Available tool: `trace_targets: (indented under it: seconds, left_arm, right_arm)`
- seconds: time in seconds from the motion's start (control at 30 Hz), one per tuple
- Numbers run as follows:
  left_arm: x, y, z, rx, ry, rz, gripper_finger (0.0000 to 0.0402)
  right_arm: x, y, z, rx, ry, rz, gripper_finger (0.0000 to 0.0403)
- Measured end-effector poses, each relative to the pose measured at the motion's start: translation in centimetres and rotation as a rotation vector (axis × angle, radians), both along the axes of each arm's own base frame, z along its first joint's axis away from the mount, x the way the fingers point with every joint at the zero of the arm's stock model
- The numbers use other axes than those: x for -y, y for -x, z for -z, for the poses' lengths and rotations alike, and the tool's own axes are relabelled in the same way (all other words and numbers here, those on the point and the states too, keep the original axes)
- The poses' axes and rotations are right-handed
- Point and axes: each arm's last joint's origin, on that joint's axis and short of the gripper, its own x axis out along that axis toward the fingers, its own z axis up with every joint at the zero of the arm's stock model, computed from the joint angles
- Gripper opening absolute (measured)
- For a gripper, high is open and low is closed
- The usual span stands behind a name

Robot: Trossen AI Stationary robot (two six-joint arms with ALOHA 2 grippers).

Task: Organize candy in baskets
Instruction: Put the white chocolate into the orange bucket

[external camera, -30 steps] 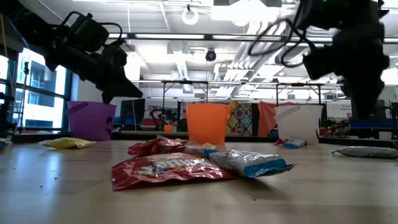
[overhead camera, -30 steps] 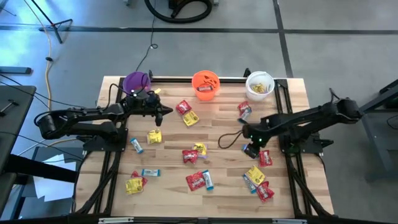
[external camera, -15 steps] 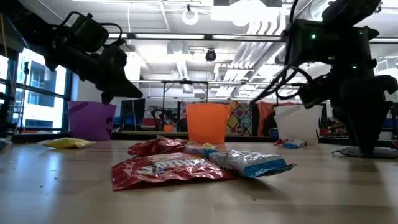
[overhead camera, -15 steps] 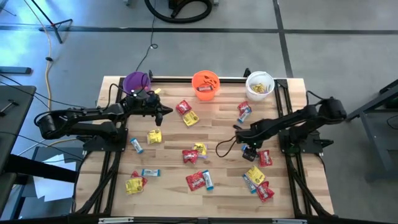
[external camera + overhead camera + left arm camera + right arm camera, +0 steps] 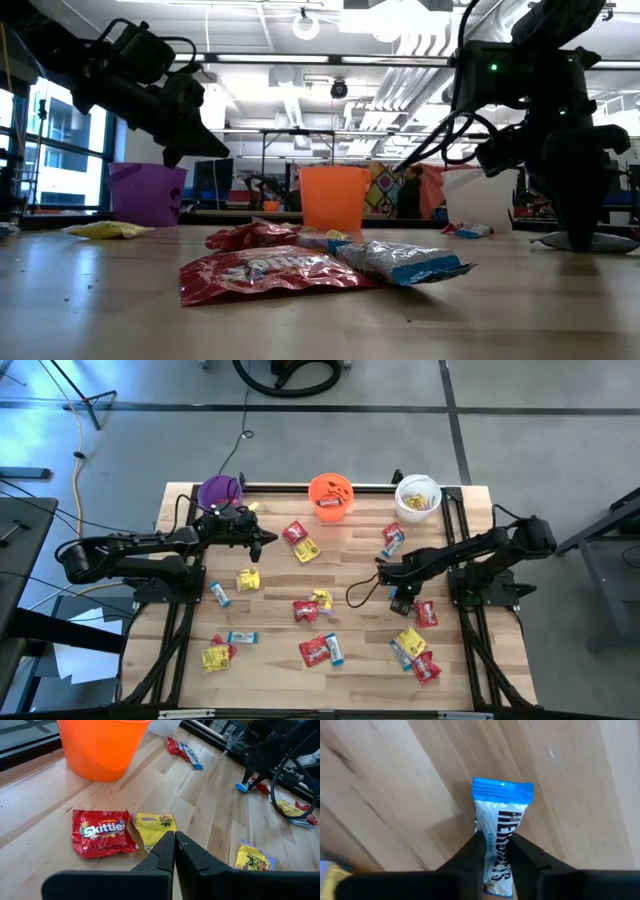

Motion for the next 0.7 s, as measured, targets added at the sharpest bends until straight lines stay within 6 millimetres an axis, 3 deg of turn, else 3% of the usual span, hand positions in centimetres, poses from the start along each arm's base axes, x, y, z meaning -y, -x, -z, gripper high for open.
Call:
trace_targets:
  seconds: [0.17,0.4,0.53,0.7]
  left_arm:
    - [0.0,0.0,0.0,0.000,0.001,0.000,0.0000]
    - [0.0,0.0,-0.1,0.007,0.003,-0.005,0.0000]
    - [0.0,-0.1,-0.2,0.016,-0.002,-0.005,0.0000]
    - [-0.1,-0.1,-0.2,0.021,-0.006,-0.005,0.0000]
  right_arm:
    - [0.5,-0.1,-1.6,0.115,-0.038,0.011,0.0032]
    - [2.6,-1.6,-5.5,0.305,0.057,0.051,0.0031]
    - [5.7,-3.4,-8.1,0.437,0.184,0.084,0.0028]
    - [11.3,-5.1,-11.1,0.554,0.303,0.163,0.0026]
